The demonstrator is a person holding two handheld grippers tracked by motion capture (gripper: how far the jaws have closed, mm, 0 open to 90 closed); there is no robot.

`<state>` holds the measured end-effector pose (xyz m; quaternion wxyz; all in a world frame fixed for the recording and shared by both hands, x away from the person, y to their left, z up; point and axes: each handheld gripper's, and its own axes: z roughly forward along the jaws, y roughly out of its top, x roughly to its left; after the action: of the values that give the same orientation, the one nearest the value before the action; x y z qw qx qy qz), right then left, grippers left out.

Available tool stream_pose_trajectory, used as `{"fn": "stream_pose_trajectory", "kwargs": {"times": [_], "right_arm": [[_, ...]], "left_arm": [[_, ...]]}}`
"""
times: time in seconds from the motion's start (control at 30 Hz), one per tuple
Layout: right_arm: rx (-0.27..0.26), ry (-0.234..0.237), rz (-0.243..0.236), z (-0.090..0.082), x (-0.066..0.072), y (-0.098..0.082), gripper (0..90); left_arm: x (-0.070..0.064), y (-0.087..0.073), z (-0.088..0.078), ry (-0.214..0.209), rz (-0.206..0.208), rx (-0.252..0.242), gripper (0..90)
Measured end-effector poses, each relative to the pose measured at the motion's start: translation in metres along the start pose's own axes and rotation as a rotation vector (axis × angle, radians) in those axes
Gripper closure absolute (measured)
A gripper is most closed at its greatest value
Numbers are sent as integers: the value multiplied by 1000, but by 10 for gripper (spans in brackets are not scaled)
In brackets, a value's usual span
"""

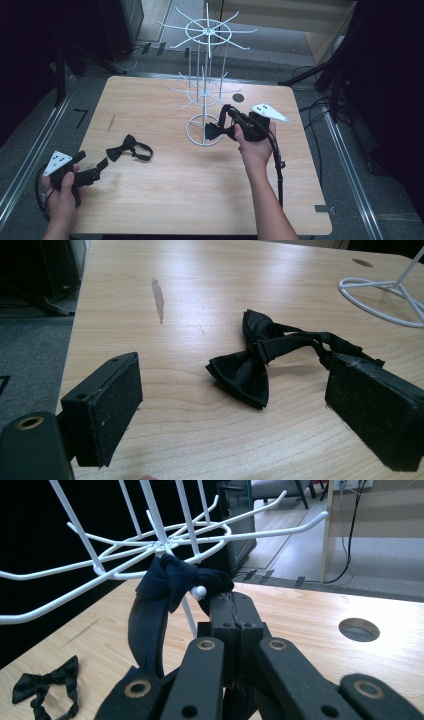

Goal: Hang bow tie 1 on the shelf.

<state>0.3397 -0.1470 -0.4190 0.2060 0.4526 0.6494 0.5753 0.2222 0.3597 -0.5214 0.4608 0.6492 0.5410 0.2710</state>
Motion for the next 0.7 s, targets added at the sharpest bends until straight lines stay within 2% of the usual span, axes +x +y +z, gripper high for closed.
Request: {"fn": "stream_pose_trajectory", "kwargs": {"times": [0.47,0.7], "right_arm": [[-39,-6,68,22,9,-4,900],[-43,4,76,28,10,-4,900]], "left_arm": [[0,0,0,-1,-1,-1,88],[0,0,0,-2,-2,0,88]]}}
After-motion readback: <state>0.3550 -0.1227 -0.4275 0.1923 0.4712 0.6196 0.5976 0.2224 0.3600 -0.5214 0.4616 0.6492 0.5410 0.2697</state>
